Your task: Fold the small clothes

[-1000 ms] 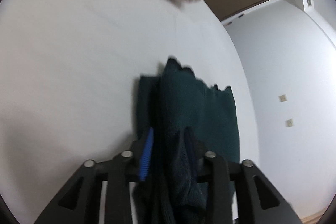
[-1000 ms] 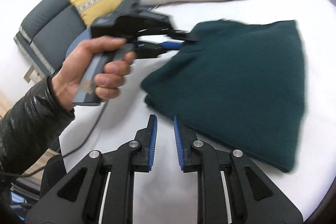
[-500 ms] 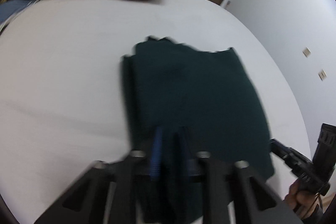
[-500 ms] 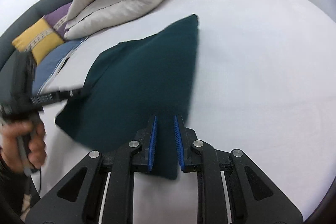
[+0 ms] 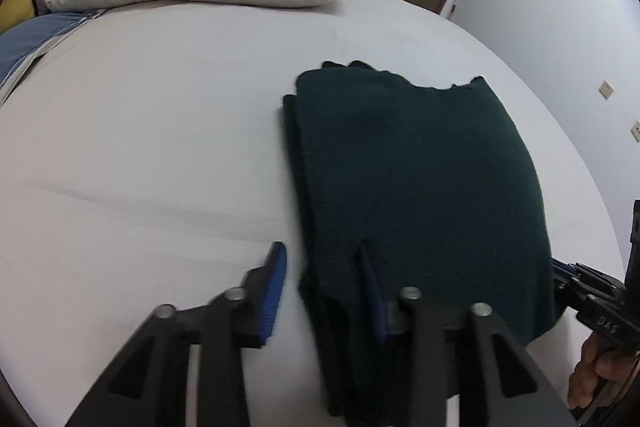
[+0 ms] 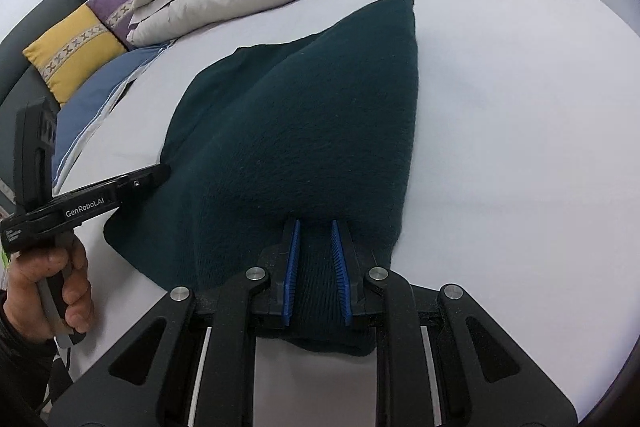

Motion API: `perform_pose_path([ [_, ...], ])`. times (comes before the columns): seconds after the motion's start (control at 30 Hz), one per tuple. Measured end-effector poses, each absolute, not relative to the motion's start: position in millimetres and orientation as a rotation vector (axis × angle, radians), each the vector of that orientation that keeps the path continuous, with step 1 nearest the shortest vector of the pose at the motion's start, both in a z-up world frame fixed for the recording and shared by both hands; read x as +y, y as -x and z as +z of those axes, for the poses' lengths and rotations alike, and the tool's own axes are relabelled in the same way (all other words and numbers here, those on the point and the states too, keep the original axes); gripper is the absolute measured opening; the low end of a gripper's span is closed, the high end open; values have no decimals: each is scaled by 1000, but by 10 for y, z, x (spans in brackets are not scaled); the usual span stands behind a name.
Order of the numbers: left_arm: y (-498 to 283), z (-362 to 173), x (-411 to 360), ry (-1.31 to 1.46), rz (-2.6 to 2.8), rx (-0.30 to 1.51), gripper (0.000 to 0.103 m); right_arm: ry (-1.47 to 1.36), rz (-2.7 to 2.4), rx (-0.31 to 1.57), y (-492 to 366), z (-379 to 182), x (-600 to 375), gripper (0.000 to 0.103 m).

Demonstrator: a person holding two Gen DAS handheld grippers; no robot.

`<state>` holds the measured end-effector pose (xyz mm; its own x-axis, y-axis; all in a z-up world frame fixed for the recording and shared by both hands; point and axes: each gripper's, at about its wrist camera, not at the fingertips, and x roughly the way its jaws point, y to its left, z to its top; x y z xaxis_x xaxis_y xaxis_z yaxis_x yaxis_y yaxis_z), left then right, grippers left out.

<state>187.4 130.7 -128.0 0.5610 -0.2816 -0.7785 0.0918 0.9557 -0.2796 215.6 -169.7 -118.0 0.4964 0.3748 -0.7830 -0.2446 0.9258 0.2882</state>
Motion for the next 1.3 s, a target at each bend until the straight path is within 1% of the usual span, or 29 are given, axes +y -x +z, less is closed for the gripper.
perform_pose_path([
  [0.03,-1865,-1283,1354,246,-224,960,46,-152,388,990,-2164,-1150,-1735,17],
  [0.07,-1837,-1255,1392,268,-221,966,46,-153,391,991,-2153,-1106,-1781,17],
  [0.17,-1747,-995,1305,189,-178,916,45,-168,347,923,-2072,-855,-2008,17],
  [0.3,-1710,-592,1064,161,-205,823,43,-327,441,887,-2130,-671,-2142,17],
  [0.37,-1768,-518,874,148,-254,816,43,-395,542,908,-2195,-693,-2053,17],
  [0.47,-1942,-645,656,124,-282,858,43,-474,656,956,-2283,-871,-1893,17],
  [0.53,-2134,-931,644,149,-271,939,43,-508,646,1042,-2361,-1120,-1835,17],
  [0.57,-2190,-1061,682,171,-270,967,40,-538,657,1080,-2389,-1245,-1833,17],
  [0.6,-2198,-1142,743,200,-285,957,38,-561,660,1100,-2384,-1346,-1852,15],
  [0.63,-2179,-1166,801,218,-299,938,35,-579,661,1103,-2365,-1420,-1895,15],
  [0.7,-2164,-1168,872,237,-330,929,33,-626,699,1099,-2306,-1544,-2021,15],
  [0.77,-2189,-1176,924,236,-345,935,26,-633,716,1113,-2280,-1610,-2090,13],
  [0.83,-2198,-1174,987,260,-362,936,23,-621,730,1130,-2259,-1614,-2151,13],
  [0.9,-2210,-1181,1061,295,-375,933,21,-604,739,1118,-2290,-1500,-2199,14],
  [0.93,-2221,-1196,1076,309,-379,931,21,-612,746,1094,-2328,-1404,-2239,18],
  [1.03,-2176,-1183,1046,316,-374,931,21,-689,759,1025,-2586,-1115,-2293,19],
  [1.13,-2195,-1169,1031,304,-379,941,21,-696,745,1019,-3007,-967,-2143,28],
  [1.17,-2221,-1181,1037,309,-383,946,21,-708,749,1033,-3176,-973,-2056,32],
  [1.2,-2240,-1184,1057,324,-392,952,21,-729,743,1058,-3354,-1018,-1967,34],
  [1.3,-2238,-1211,1115,357,-408,962,18,-767,678,1096,-3716,-1136,-1869,35],
])
